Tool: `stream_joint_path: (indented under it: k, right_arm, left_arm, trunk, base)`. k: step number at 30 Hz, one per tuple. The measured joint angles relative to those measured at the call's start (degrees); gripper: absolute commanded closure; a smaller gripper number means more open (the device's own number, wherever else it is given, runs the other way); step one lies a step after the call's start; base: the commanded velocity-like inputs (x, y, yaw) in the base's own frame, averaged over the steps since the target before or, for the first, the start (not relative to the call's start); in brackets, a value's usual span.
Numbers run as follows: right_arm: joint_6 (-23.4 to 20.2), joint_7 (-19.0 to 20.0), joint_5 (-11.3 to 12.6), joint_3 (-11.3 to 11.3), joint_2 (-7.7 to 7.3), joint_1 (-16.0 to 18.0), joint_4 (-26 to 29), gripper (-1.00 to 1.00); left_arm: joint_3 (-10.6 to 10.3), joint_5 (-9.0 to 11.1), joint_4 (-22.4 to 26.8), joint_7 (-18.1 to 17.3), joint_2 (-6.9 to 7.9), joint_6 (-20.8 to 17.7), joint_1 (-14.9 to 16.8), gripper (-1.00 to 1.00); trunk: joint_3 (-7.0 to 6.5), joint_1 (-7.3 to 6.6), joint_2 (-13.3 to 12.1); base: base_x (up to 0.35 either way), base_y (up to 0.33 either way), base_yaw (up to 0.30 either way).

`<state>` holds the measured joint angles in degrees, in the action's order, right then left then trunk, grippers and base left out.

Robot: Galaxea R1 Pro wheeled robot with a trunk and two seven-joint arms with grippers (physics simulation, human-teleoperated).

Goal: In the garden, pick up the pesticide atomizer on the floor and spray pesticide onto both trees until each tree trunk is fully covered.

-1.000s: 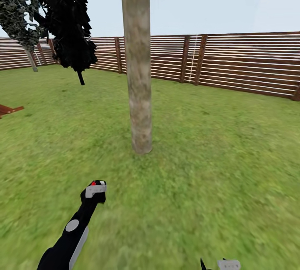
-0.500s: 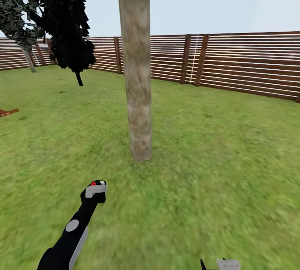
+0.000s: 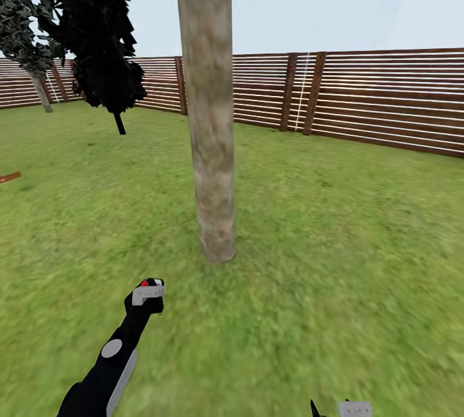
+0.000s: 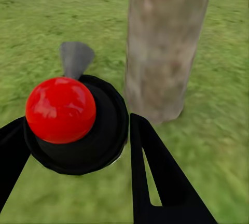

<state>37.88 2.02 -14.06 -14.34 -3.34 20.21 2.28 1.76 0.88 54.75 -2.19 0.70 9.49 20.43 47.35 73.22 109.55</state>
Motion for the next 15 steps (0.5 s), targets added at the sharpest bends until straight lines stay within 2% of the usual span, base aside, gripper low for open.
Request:
stream_joint_path:
  k: [11,15]
  right_arm:
    - [0.0,0.1,0.0,0.0,0.0,0.0,0.0,-1.0]
    - [0.0,0.1,0.0,-0.1,0.0,0.0,0.0,-1.0]
  left_arm:
    - [0.0,0.0,0.0,0.0,0.0,0.0,0.0,1.0]
    - [-0.1,0.0,0.1,-0.1,0.0,0.6,-0.8,1.0]
  trunk:
    - [0.0,0.0,0.0]
    - [0.0,0.0,0.0]
  base:
    - [0.339,0.0,0.0]
    - [0.026,0.0,0.0]
